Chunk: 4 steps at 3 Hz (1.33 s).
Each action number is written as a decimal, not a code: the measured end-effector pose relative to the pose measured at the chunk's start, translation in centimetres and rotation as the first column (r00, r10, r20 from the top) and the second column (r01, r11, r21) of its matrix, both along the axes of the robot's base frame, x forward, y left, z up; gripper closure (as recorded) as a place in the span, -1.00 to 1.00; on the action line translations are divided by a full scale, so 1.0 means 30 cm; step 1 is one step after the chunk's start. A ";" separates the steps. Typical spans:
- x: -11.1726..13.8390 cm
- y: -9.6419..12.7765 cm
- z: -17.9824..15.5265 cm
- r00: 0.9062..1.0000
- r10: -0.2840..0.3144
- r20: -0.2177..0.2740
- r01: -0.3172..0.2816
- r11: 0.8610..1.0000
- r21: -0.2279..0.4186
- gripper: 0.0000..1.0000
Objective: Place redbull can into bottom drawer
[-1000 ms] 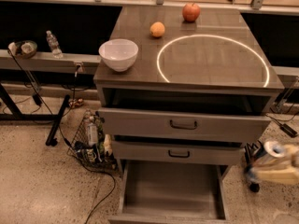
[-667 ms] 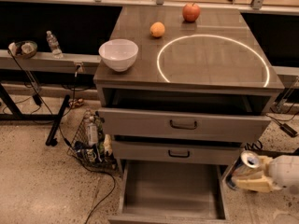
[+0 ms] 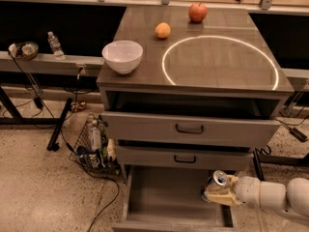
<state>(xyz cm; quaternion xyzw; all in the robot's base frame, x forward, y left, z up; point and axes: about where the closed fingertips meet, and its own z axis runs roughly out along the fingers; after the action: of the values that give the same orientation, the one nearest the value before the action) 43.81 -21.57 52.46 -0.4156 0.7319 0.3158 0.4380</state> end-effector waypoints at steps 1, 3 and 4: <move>0.000 0.000 0.001 1.000 0.000 0.000 0.000 1.000 0.000 1.00; 0.057 -0.006 -0.305 0.997 -0.063 0.046 0.065 0.997 -0.039 1.00; 0.121 -0.030 -0.531 0.992 -0.084 0.097 0.094 0.991 -0.095 1.00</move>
Offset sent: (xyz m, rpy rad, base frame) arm 0.0173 -0.0020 -0.1155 -0.0142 -0.0433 -0.1133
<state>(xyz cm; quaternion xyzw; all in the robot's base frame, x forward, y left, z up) 47.45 -22.47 36.53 -0.4179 0.7434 0.2396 0.4641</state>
